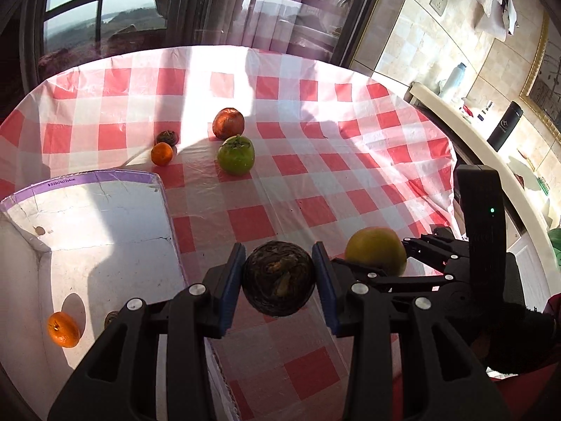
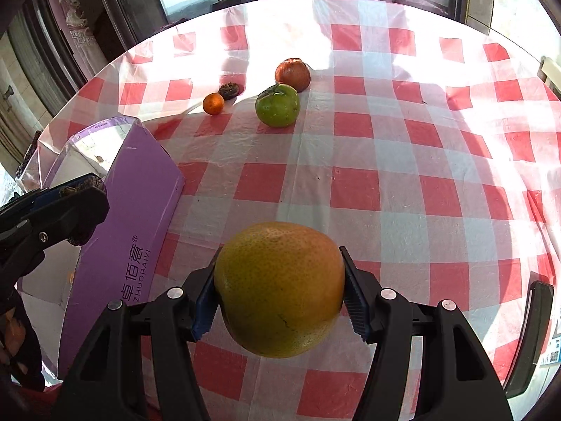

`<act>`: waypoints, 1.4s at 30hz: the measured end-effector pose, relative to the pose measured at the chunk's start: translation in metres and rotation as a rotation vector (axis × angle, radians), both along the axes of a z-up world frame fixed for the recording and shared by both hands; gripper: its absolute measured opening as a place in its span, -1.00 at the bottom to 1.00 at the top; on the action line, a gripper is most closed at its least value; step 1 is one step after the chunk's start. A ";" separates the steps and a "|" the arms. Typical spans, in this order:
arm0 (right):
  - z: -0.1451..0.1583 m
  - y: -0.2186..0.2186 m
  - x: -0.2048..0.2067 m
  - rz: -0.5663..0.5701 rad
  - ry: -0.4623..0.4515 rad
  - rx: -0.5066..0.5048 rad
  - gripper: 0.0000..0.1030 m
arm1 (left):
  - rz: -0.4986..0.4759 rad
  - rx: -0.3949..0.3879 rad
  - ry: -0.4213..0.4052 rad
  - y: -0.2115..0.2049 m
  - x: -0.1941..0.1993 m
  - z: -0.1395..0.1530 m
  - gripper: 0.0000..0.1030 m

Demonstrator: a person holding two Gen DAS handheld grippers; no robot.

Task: Organize fruits
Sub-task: 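Carry the brown fruit and the pear over the white box with both tools, then open the left tool to drop the brown fruit while the right tool drops the pear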

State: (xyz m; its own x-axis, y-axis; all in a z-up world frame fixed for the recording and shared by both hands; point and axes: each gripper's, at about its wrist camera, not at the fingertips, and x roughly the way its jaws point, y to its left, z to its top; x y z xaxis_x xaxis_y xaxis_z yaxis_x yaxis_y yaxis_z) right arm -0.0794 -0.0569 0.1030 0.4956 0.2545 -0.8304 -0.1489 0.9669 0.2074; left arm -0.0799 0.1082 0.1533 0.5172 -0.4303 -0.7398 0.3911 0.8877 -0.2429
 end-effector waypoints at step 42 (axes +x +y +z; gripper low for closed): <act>-0.039 0.301 0.086 0.644 0.306 -0.300 0.16 | -0.133 0.555 0.313 0.094 -0.040 -0.093 -0.23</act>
